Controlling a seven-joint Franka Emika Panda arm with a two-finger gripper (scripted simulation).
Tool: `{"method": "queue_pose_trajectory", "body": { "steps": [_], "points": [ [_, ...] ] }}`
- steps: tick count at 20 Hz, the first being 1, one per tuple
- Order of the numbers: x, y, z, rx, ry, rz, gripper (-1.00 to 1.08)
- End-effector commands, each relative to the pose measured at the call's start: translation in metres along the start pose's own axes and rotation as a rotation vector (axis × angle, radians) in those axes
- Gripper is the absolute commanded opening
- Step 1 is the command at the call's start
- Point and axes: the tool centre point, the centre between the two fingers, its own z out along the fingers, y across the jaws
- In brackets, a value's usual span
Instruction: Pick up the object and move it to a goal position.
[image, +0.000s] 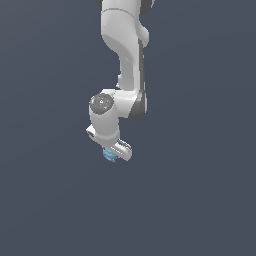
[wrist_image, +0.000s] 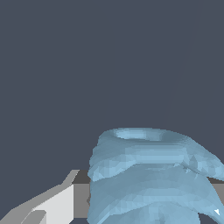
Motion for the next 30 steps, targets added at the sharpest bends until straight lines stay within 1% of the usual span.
{"method": "queue_pose_trajectory", "body": {
  "steps": [1,12,18,24,30],
  "points": [
    [-0.012,-0.009,-0.016,0.001,0.001,-0.001,-1.0],
    [-0.086,-0.061,-0.113,0.0,0.001,-0.001,-1.0],
    [-0.12,-0.087,-0.159,-0.001,0.002,-0.001,-1.0],
    [-0.141,-0.105,-0.19,-0.001,0.002,-0.001,-1.0],
    [-0.147,-0.112,-0.199,0.0,0.001,-0.001,-1.0]
  ]
}}
